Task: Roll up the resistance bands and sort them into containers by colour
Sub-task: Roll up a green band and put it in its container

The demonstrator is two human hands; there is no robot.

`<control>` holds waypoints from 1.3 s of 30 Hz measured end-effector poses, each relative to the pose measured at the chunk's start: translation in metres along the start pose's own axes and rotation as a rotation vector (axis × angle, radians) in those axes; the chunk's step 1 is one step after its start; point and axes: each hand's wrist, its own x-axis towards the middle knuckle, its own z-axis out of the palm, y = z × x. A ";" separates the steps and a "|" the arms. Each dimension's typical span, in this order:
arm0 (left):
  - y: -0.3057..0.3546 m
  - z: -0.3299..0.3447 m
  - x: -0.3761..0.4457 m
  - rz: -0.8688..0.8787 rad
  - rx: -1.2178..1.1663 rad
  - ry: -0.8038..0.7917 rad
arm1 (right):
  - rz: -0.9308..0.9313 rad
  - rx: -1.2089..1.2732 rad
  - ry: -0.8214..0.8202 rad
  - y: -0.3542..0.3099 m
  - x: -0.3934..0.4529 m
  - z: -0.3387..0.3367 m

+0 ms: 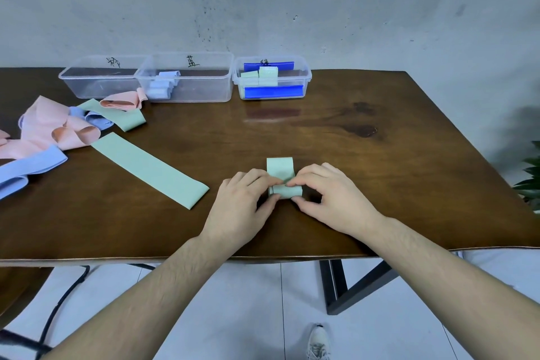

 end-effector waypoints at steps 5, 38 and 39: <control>-0.001 0.001 0.001 0.017 0.014 0.018 | 0.032 -0.005 -0.028 0.000 0.005 -0.002; 0.001 -0.002 -0.017 0.143 0.015 0.036 | 0.007 -0.071 -0.033 -0.013 -0.022 -0.003; 0.002 -0.002 -0.021 0.156 0.015 0.048 | 0.002 -0.067 -0.031 -0.016 -0.024 -0.003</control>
